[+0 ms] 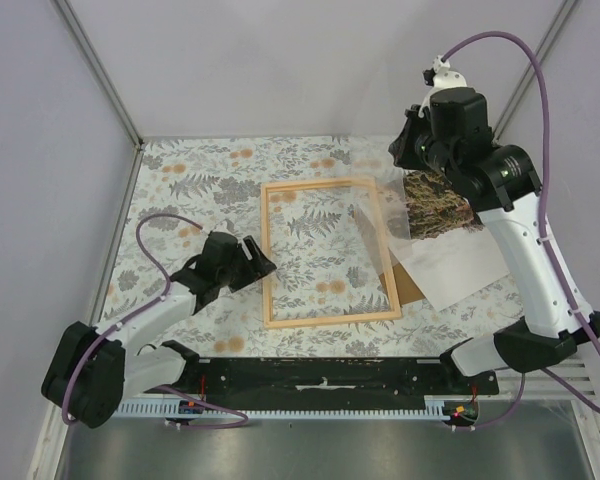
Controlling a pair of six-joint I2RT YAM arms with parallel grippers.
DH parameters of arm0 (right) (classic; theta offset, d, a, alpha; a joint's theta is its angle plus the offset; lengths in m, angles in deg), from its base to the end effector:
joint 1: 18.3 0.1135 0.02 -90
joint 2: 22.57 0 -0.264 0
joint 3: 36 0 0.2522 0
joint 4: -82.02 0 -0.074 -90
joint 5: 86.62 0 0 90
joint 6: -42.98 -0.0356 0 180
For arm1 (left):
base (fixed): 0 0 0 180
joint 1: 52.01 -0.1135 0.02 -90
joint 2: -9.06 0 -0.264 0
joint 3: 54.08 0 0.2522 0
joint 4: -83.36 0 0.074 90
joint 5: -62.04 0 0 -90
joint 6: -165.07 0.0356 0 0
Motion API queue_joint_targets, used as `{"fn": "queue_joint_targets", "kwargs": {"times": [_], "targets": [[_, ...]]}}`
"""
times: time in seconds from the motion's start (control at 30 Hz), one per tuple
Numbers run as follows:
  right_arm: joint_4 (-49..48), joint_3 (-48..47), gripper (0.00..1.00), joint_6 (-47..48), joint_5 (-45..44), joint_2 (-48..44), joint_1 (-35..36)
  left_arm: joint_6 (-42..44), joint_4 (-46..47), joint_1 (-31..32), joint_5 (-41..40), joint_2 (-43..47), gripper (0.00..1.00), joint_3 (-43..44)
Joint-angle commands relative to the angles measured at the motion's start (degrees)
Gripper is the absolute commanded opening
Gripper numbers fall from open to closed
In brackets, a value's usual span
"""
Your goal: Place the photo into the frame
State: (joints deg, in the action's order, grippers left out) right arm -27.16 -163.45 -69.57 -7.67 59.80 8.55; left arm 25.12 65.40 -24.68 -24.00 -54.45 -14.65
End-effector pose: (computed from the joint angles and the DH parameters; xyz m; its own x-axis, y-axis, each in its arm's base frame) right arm 0.2361 0.1119 0.5064 -0.4688 0.1846 -0.8638 -0.1185 0.9559 0.2686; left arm 0.1888 -0.1004 0.1735 -0.7683 -0.4626 -0.4425 -0.1314 0.7905 -0.5983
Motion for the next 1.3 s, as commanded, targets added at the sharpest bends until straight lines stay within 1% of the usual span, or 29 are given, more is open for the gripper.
{"fn": "queue_joint_targets", "kwargs": {"times": [0.0,0.13,0.2,0.3,0.37,0.47,0.6,0.7,0.77,0.83,0.9,0.93,1.07,1.27], "targets": [[-5.29,0.13,0.0,-1.36,2.34,1.56,0.48,5.22,-13.17,-0.26,-11.6,-1.71,0.79,8.5],[-6.6,-0.04,0.0,-4.51,7.25,3.94,0.48,4.52,-22.31,-0.35,-20.02,-3.64,0.77,16.14],[-8.01,0.48,0.0,-6.62,10.86,5.17,0.57,4.25,-27.76,-0.35,-24.42,-5.83,0.75,21.76],[-9.85,2.06,0.0,-10.22,15.34,5.96,0.57,3.29,-35.15,-1.05,-31.98,-10.57,0.76,30.11],[-11.96,4.17,0.0,-12.34,16.84,5.61,0.66,3.37,-38.06,-2.19,-34.02,-14.0,0.78,34.16],[-14.33,8.38,0.0,-15.06,18.08,4.3,0.66,3.99,-39.21,-5.26,-31.14,-17.52,0.78,38.3],[-19.51,16.11,0.0,-18.58,18.43,0.87,0.48,6.62,-33.25,-8.87,-19.64,-17.53,0.77,38.4],[-22.77,21.38,0.0,-21.13,18.43,-1.67,0.13,8.02,-31.04,-11.33,-11.03,-17.53,0.77,38.58],[-26.19,26.21,0.0,-23.5,19.31,-3.87,-0.39,8.73,-30.16,-12.56,-7.5,-17.53,0.77,38.84],[-29.88,31.22,0.0,-26.39,20.45,-6.07,-0.75,9.61,-29.63,-13.27,-4.95,-17.62,0.77,38.84],[-34.1,35.71,0.0,-28.86,21.77,-8.27,-1.1,10.05,-29.28,-13.44,-4.23,-17.79,0.77,38.49],[-35.34,37.73,0.0,-29.65,22.21,-9.15,-1.27,10.14,-29.02,-13.53,-2.14,-17.88,0.77,38.05],[-39.29,42.31,0.0,-32.12,23.0,-12.66,-1.63,9.7,-26.56,-13.71,-0.8,-18.14,0.76,34.19],[-45.44,47.49,0.0,-35.63,25.63,-14.6,-1.63,8.91,-23.3,-14.06,1.22,-19.02,0.75,30.32]]}}
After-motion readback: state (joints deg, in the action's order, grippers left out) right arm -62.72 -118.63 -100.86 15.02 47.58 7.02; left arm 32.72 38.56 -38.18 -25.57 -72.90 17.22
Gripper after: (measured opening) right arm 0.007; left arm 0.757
